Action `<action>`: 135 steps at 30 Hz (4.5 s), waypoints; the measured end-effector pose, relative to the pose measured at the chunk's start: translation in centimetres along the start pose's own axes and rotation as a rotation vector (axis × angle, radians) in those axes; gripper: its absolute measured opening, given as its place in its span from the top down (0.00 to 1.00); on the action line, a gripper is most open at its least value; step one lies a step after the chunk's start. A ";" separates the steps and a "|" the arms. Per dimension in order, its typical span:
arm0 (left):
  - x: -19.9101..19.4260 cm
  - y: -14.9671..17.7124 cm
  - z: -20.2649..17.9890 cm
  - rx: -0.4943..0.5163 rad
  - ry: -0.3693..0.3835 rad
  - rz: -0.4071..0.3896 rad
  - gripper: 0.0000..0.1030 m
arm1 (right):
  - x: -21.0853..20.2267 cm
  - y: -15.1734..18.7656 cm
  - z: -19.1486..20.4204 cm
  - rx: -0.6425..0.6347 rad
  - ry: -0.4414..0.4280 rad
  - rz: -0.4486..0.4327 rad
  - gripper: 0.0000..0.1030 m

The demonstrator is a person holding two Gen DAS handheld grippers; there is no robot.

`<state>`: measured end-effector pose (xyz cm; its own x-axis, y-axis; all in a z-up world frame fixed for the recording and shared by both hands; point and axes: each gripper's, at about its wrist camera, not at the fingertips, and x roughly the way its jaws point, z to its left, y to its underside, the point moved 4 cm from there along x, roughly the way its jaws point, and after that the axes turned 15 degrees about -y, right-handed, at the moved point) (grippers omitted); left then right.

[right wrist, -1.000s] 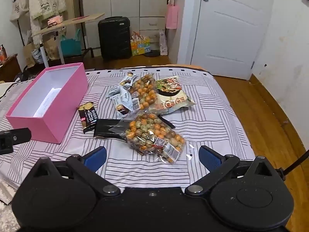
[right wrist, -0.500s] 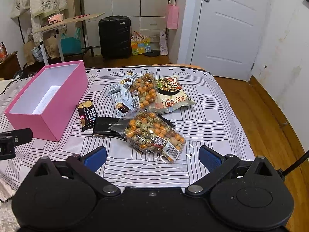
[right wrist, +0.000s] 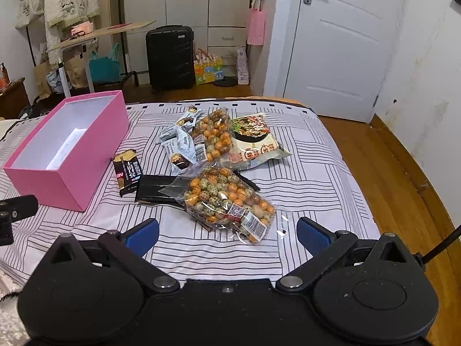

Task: Organize snacks

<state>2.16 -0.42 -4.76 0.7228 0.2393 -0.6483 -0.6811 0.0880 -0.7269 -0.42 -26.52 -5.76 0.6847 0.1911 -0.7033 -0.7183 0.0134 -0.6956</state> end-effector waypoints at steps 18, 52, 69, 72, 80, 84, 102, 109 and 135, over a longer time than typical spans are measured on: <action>0.2 0.2 -0.4 0.016 0.003 0.007 0.00 | 0.4 0.1 0.3 -0.018 0.009 -0.004 0.00; 5.0 -1.7 -5.9 0.074 0.047 0.022 0.01 | 4.9 -0.6 -2.8 -0.367 -0.194 -0.035 0.00; 14.0 0.9 -15.8 -0.083 0.352 0.218 0.25 | 15.9 -0.3 -8.3 -0.584 -0.443 0.090 0.00; 14.1 1.3 -16.3 -0.111 0.409 0.229 0.45 | 17.1 -1.4 -9.4 -0.468 -0.556 0.156 0.01; 14.1 1.1 -18.0 -0.129 0.500 0.250 0.50 | 19.5 -0.5 -10.8 -0.549 -0.634 0.293 0.00; 15.1 1.4 -18.9 -0.199 0.505 0.302 0.45 | 19.2 0.3 -11.0 -0.511 -0.619 0.268 0.00; 16.2 3.2 -17.1 -0.304 0.613 0.396 0.52 | 16.6 2.4 -7.7 -0.055 -0.397 0.211 0.02; 16.5 3.3 -17.1 -0.279 0.617 0.413 0.52 | 16.0 4.1 -6.1 -0.203 -0.303 0.201 0.10; 8.4 -0.5 -10.3 -0.063 0.622 0.417 0.46 | 9.0 -0.5 1.7 -0.129 -0.376 0.247 0.25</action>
<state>9.80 -8.43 -12.24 0.3513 -0.3519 -0.8676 -0.9185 0.0500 -0.3922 5.87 -23.10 -11.50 0.3856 0.5162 -0.7648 -0.8167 -0.1948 -0.5432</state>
